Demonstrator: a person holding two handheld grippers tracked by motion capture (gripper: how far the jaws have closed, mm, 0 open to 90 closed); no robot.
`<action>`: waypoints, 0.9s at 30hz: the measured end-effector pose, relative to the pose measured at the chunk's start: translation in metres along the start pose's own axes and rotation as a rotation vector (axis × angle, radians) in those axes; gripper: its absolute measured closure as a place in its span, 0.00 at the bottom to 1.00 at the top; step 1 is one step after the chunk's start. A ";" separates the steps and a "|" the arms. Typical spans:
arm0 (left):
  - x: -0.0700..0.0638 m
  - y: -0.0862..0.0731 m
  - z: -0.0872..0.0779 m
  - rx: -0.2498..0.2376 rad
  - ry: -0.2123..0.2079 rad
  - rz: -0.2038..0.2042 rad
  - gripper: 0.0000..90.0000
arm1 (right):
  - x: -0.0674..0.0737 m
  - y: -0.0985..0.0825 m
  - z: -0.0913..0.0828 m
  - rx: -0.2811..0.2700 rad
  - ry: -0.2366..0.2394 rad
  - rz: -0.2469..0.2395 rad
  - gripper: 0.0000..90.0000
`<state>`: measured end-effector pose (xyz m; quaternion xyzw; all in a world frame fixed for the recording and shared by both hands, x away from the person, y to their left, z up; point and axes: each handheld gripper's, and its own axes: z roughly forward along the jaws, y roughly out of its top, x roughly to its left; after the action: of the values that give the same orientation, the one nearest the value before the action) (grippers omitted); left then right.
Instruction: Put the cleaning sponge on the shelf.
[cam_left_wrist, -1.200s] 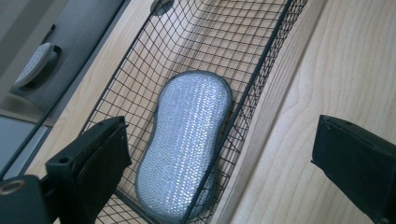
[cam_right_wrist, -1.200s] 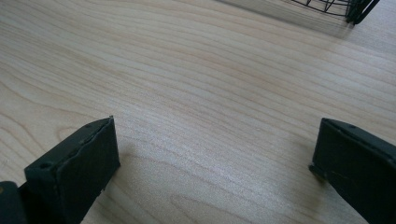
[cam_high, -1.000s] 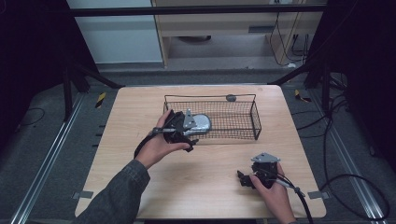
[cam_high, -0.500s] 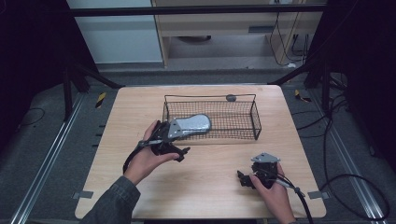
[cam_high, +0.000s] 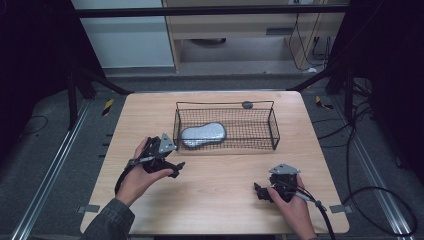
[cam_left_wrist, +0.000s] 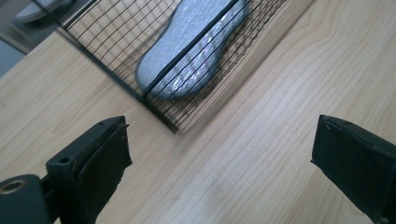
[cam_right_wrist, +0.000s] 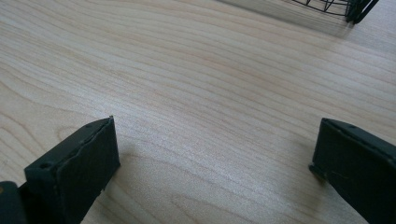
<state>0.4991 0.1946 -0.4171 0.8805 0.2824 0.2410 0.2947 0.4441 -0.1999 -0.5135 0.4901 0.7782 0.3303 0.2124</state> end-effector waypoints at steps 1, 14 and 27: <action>0.002 -0.004 0.000 0.006 0.003 -0.010 0.04 | 0.000 0.000 0.000 0.000 0.000 0.000 0.01; 0.015 -0.046 0.010 0.045 0.017 -0.092 0.05 | 0.000 0.000 0.000 0.000 -0.001 0.000 0.01; 0.035 -0.082 0.017 0.078 0.043 -0.189 0.05 | 0.001 0.000 0.000 -0.001 -0.001 0.004 0.01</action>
<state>0.5052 0.2651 -0.4741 0.8554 0.3797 0.2197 0.2753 0.4435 -0.1997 -0.5135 0.4919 0.7768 0.3309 0.2123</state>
